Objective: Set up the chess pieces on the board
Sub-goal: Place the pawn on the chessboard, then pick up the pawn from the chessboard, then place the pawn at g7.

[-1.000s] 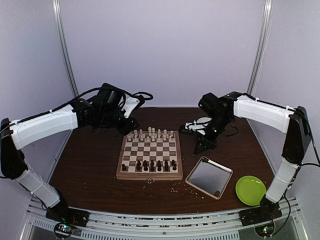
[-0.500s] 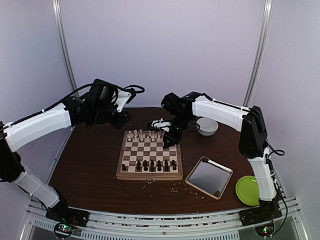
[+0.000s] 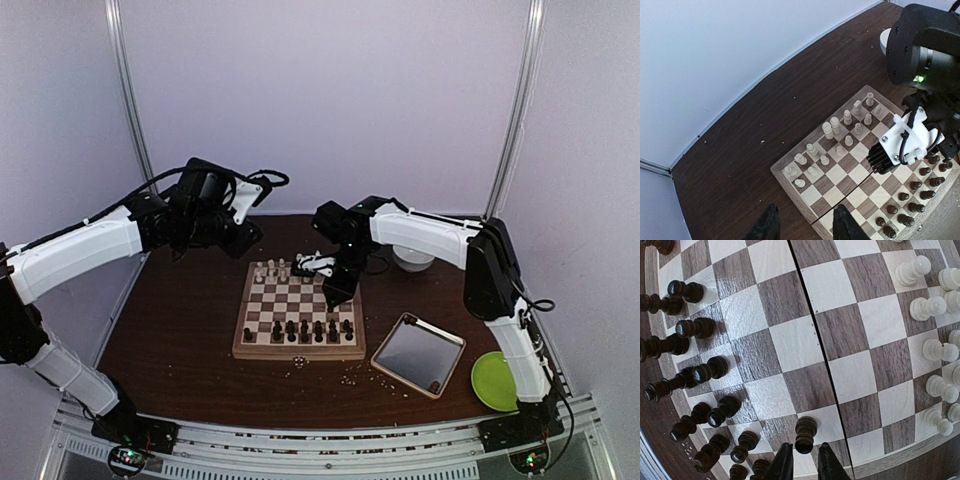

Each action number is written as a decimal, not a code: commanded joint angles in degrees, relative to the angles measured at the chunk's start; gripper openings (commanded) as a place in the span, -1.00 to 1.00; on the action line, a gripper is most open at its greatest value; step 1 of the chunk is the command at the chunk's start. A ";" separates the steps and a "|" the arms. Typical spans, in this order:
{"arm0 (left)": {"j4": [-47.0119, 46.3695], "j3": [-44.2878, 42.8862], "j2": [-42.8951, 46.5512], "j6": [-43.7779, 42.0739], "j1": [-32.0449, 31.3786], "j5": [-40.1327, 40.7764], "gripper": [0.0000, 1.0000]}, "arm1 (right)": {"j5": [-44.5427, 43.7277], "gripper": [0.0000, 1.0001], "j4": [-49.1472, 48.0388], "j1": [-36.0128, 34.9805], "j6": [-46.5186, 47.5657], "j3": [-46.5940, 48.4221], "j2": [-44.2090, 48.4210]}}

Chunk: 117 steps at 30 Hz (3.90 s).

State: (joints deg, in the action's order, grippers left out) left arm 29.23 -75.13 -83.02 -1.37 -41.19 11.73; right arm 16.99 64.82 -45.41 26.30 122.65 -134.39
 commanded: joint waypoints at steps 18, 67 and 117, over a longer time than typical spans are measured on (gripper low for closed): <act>-1.12 -4.08 -10.92 3.02 -2.04 -23.33 -0.19 | 11.86 -0.40 -12.11 13.35 6.54 -43.78 43.06; 5.74 -23.12 -40.02 7.43 -7.94 -19.10 -0.86 | 9.93 -0.46 -20.96 15.61 11.75 -59.55 50.58; 3.11 10.43 -15.33 10.24 -3.21 -10.08 -0.88 | 10.69 -0.46 -19.56 15.61 11.51 -58.51 45.57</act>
State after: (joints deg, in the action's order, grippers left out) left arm 34.06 -65.23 -99.20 8.54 -44.58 1.30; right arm 27.40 44.36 -30.06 37.58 63.68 -88.16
